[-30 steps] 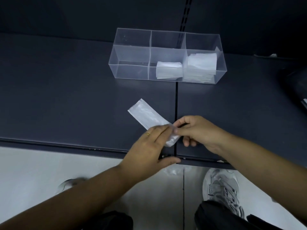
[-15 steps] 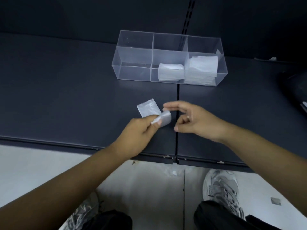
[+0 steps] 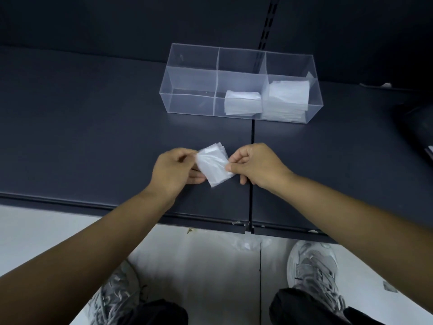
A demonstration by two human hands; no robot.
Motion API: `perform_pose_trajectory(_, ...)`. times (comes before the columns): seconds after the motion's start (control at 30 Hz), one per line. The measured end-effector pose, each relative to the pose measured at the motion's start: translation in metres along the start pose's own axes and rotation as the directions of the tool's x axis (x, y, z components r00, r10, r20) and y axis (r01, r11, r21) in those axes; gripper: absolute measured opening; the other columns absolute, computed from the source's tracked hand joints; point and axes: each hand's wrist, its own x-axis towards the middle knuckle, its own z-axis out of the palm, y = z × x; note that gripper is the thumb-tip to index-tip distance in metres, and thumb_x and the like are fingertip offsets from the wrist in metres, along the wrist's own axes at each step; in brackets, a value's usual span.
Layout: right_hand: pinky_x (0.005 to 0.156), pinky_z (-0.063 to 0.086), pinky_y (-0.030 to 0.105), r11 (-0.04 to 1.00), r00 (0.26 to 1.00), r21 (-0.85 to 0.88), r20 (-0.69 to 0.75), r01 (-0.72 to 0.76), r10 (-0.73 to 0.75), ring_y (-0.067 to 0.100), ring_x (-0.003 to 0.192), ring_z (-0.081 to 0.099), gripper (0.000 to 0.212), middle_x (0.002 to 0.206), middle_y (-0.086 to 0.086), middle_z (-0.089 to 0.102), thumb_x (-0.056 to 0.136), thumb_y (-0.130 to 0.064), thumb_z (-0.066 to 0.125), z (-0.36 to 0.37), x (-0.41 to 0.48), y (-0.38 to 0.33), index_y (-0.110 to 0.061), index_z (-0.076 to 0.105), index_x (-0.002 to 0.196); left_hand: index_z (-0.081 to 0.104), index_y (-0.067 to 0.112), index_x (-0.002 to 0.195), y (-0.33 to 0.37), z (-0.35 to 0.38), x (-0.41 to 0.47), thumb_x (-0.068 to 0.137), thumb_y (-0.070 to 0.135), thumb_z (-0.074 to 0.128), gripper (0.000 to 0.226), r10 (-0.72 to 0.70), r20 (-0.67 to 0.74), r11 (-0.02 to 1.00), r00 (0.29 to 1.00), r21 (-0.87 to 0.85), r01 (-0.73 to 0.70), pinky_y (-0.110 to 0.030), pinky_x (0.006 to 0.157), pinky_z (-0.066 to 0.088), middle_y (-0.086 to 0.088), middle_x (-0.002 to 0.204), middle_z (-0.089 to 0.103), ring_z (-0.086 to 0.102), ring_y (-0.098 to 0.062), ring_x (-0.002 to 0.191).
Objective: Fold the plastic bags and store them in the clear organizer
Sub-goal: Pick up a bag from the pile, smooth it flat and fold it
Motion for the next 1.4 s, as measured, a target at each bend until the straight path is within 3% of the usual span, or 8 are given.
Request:
perform_pose_trajectory(0.1, 0.049, 0.043, 0.017, 0.999, 1.000, -0.046, -0.013, -0.015, 0.015, 0.003, 0.040, 0.056, 0.011, 0.057, -0.001, 0.067, 0.080, -0.017, 0.074, 0.001, 0.004, -0.002, -0.018, 0.067, 0.071, 0.061, 0.009, 0.106, -0.006, -0.009, -0.003, 0.096, 0.006, 0.048, 0.016, 0.274, -0.191, 0.931, 0.943, 0.297, -0.211, -0.020, 0.063, 0.053, -0.006, 0.087, 0.066, 0.066, -0.016, 0.065)
perform_pose_trajectory(0.2, 0.060, 0.050, 0.026, 0.997, 0.999, -0.065, -0.009, -0.046, 0.046, 0.004, 0.039, 0.054, 0.013, 0.051, 0.001, 0.064, 0.077, -0.019, 0.076, 0.001, 0.008, -0.004, -0.019, 0.068, 0.067, 0.066, 0.007, 0.102, -0.014, -0.005, -0.015, 0.091, 0.002, 0.055, 0.017, 0.689, 0.010, 0.541, 0.725, 0.657, -0.524, -0.026, 0.079, 0.045, -0.005, 0.097, 0.060, 0.056, -0.019, 0.083)
perform_pose_trajectory(0.37, 0.066, 0.053, 0.028, 0.991, 0.996, -0.100, -0.006, -0.090, 0.090, 0.005, 0.039, 0.055, 0.015, 0.055, 0.006, 0.066, 0.076, -0.019, 0.075, 0.001, 0.012, -0.008, -0.022, 0.066, 0.064, 0.058, 0.000, 0.127, -0.028, 0.013, -0.022, 0.096, 0.020, 0.043, 0.040, 0.618, 0.401, 0.245, 0.677, 0.720, -0.650, -0.039, 0.111, 0.031, -0.017, 0.132, 0.057, 0.049, -0.032, 0.127)
perform_pose_trajectory(0.6, 0.051, 0.043, 0.019, 0.992, 0.995, -0.088, -0.048, -0.092, 0.088, 0.004, 0.039, 0.055, 0.010, 0.046, -0.004, 0.062, 0.079, -0.015, 0.068, 0.004, 0.007, -0.010, -0.020, 0.066, 0.071, 0.018, 0.009, 0.150, -0.041, 0.011, -0.006, 0.104, 0.030, 0.026, 0.052, 0.490, 0.404, 0.204, 0.772, 0.808, -0.552, -0.028, 0.118, -0.007, -0.003, 0.159, 0.018, 0.008, -0.014, 0.147)
perform_pose_trajectory(0.8, 0.071, 0.051, 0.033, 0.950, 0.970, -0.310, -0.216, 0.041, -0.112, 0.015, 0.081, 0.061, 0.009, 0.082, -0.010, 0.061, 0.084, -0.020, 0.061, 0.020, -0.006, -0.004, -0.021, 0.062, 0.093, 0.009, 0.017, 0.153, -0.045, 0.008, -0.001, 0.100, 0.045, 0.023, 0.061, 0.460, 0.380, 0.168, 0.803, 0.850, -0.499, -0.034, 0.119, -0.009, 0.004, 0.160, 0.006, -0.007, -0.006, 0.144)
perform_pose_trajectory(0.93, 0.088, 0.036, 0.032, 0.854, 0.927, -0.515, -0.280, 0.076, -0.251, 0.018, 0.104, 0.047, 0.038, 0.109, -0.002, 0.052, 0.082, -0.041, 0.068, 0.027, -0.014, 0.015, -0.022, 0.054, 0.112, 0.003, 0.019, 0.153, -0.044, 0.007, 0.000, 0.093, 0.060, 0.015, 0.074, 0.426, 0.358, 0.142, 0.831, 0.880, -0.453, -0.038, 0.117, -0.014, 0.006, 0.161, -0.002, -0.016, -0.005, 0.141)
perform_pose_trajectory(1.23, 0.082, 0.029, 0.029, 0.879, 0.872, -0.475, -0.410, 0.044, -0.265, 0.021, 0.099, 0.050, 0.007, 0.098, -0.002, 0.053, 0.092, -0.018, 0.057, 0.020, -0.011, 0.023, -0.019, 0.063, 0.096, -0.002, 0.019, 0.153, -0.040, 0.010, -0.003, 0.082, 0.073, 0.009, 0.090, 0.383, 0.327, 0.133, 0.864, 0.906, -0.402, -0.045, 0.117, -0.013, 0.004, 0.161, -0.006, -0.013, -0.014, 0.147)
perform_pose_trajectory(1.4, 0.087, 0.031, 0.030, 0.883, 0.919, -0.468, -0.328, 0.042, -0.218, 0.015, 0.100, 0.046, 0.015, 0.099, -0.005, 0.049, 0.088, -0.037, 0.061, 0.022, -0.011, 0.013, -0.023, 0.061, 0.084, 0.000, 0.016, 0.153, -0.040, 0.015, -0.008, 0.083, 0.072, 0.016, 0.091, 0.406, 0.276, 0.203, 0.871, 0.902, -0.381, -0.042, 0.116, -0.013, 0.002, 0.162, -0.004, -0.012, -0.015, 0.147)
